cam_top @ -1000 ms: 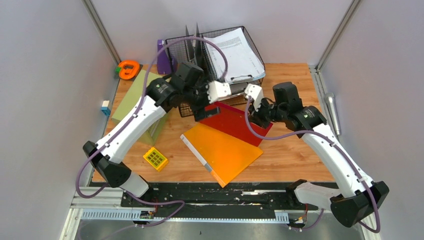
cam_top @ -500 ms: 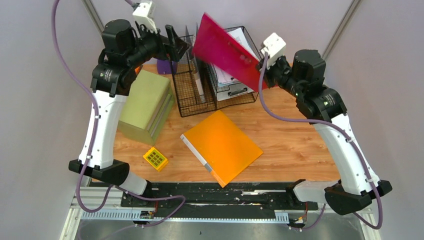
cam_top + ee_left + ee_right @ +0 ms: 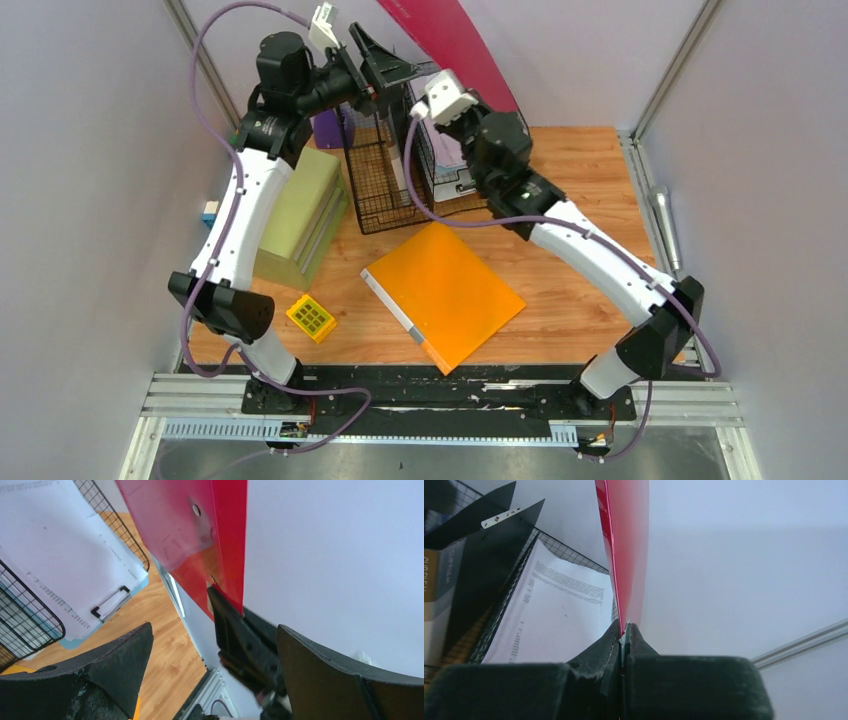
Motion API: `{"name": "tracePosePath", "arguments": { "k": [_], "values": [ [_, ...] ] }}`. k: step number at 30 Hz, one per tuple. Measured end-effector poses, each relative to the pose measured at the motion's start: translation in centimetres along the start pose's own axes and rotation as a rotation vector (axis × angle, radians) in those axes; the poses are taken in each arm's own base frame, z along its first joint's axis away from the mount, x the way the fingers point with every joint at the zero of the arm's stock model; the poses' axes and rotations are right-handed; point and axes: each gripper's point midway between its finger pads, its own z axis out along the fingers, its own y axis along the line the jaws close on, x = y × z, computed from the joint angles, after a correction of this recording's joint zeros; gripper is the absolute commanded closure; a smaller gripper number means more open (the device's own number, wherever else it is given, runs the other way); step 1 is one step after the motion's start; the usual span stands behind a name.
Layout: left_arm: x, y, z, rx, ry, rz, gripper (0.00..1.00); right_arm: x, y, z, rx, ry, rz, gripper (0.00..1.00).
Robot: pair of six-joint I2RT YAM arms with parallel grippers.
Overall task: Organize the desk
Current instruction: Pick up the folder from the corner of the board, then place the folder in the storage box.
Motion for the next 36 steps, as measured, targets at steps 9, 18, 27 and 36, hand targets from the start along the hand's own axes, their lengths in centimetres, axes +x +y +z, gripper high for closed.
{"name": "tracePosePath", "arguments": {
  "k": [9, 18, 27, 36],
  "values": [
    [1.6, 4.9, 2.9, -0.06, 0.048, -0.208, 0.01, -1.5, 5.2, 0.6, 0.106, -0.071, -0.219, 1.0],
    [2.1, 6.2, 3.5, -0.049, 0.048, -0.299, 0.35, -2.1, 6.5, 0.0, 0.175, -0.086, -0.323, 1.0],
    [2.5, 6.5, 3.5, -0.027, 0.064, -0.317, 1.0, 0.0, 8.8, 0.0, 0.116, -0.04, -0.377, 0.95],
    [-0.1, 9.0, 1.7, -0.126, 0.009, -0.092, 1.0, 0.7, 11.0, -1.2, -0.034, -0.023, -0.284, 0.14]
  ]
}}
